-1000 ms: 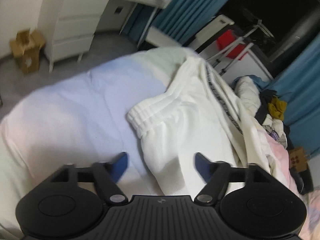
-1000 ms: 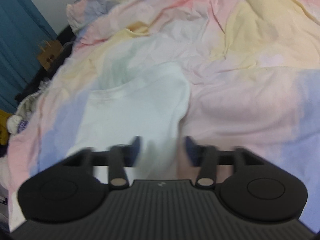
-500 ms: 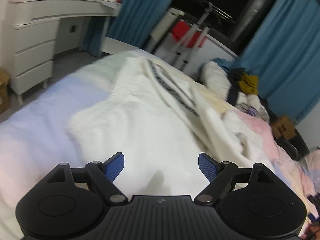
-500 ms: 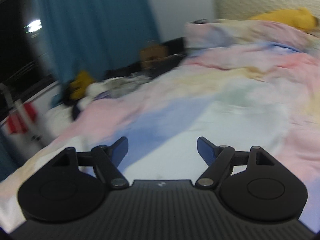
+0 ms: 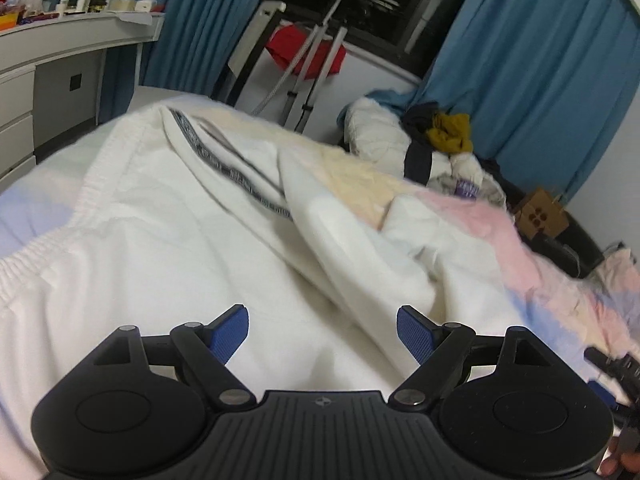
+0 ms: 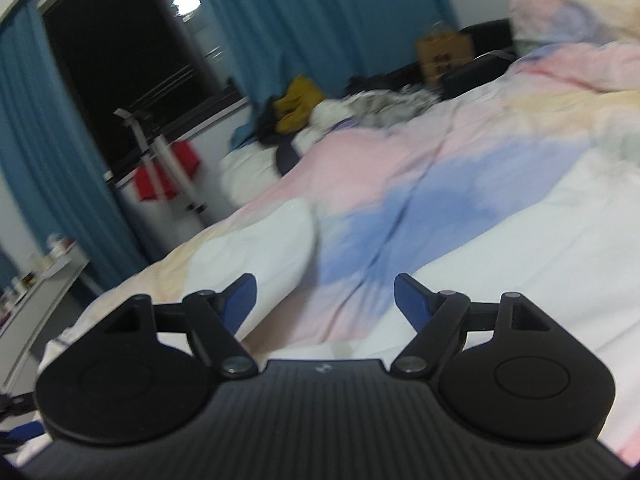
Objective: Fold clothes
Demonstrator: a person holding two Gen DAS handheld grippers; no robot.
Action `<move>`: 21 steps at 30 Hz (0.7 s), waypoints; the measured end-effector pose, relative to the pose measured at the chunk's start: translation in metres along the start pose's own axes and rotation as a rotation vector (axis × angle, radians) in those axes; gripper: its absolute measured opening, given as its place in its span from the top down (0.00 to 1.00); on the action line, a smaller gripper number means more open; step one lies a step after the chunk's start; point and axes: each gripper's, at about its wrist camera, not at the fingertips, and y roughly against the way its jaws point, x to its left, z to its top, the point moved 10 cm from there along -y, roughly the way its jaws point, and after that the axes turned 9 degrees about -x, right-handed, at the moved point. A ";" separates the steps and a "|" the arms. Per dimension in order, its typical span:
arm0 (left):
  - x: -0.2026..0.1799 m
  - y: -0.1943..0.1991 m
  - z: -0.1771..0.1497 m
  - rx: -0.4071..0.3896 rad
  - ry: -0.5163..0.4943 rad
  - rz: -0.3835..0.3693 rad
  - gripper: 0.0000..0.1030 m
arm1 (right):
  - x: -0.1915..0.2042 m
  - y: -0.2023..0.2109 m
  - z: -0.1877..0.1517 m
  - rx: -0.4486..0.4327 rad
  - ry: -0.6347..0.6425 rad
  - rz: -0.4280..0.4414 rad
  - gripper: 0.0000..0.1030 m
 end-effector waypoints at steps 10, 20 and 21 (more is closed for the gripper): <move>0.032 -0.019 -0.020 0.049 0.021 -0.010 0.19 | 0.019 -0.037 -0.018 0.038 -0.021 0.078 0.23; 0.038 -0.024 -0.035 0.099 0.052 -0.010 0.19 | 0.039 -0.123 -0.015 0.052 -0.094 0.191 0.23; 0.037 -0.026 -0.037 0.101 0.047 -0.006 0.19 | 0.041 -0.132 -0.016 0.066 -0.103 0.204 0.23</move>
